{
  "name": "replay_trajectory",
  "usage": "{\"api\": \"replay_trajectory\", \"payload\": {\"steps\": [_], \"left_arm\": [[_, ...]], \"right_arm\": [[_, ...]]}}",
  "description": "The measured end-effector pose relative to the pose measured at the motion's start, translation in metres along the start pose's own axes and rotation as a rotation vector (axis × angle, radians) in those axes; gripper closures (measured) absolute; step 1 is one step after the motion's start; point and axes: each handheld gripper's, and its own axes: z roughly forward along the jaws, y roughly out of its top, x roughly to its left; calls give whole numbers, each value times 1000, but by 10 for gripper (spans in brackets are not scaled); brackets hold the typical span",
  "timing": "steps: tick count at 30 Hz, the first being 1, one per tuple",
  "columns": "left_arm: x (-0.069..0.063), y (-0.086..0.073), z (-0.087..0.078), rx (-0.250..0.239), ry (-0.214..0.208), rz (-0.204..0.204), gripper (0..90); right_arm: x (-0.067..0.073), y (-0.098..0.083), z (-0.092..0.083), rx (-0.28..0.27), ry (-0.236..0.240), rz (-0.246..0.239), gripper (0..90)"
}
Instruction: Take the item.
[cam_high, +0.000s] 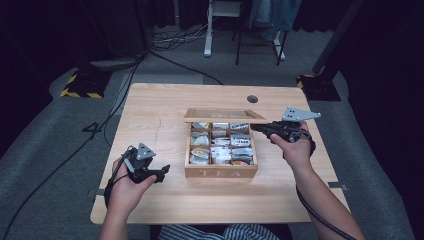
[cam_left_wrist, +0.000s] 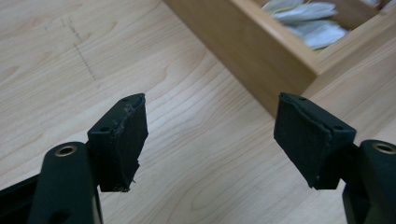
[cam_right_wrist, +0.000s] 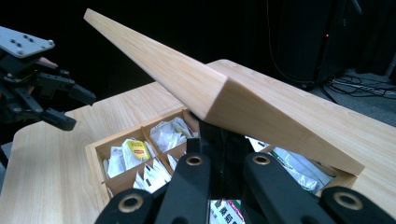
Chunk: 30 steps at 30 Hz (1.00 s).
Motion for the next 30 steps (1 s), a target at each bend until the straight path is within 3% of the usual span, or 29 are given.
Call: {"api": "replay_trajectory", "payload": {"steps": [4, 7, 14, 18, 21, 24, 26, 30], "left_arm": [[-13, 6, -6, -19, -12, 26, 268], [-26, 14, -10, -38, -46, 48, 268], [-51, 35, -14, -48, -36, 100, 269], [-72, 54, -11, -65, -101, 146, 268], [-77, 61, -7, -62, -105, 160, 269], [-83, 68, -3, -70, -127, 164, 269], [-88, 75, 1, -85, -166, 163, 269], [-95, 83, 7, -95, -184, 167, 272]], "right_arm": [[0, 0, 1, -4, 1, 2, 900], [1, 0, 2, -5, 2, -1, 900], [2, 0, 4, -8, 2, -5, 900], [2, 2, 5, -15, 5, -7, 900], [2, 2, 5, -16, 8, -9, 900], [3, 3, 6, -17, 10, -10, 900], [2, 3, 7, -19, 12, -11, 900], [1, 4, 7, -21, 12, -9, 900]]}}
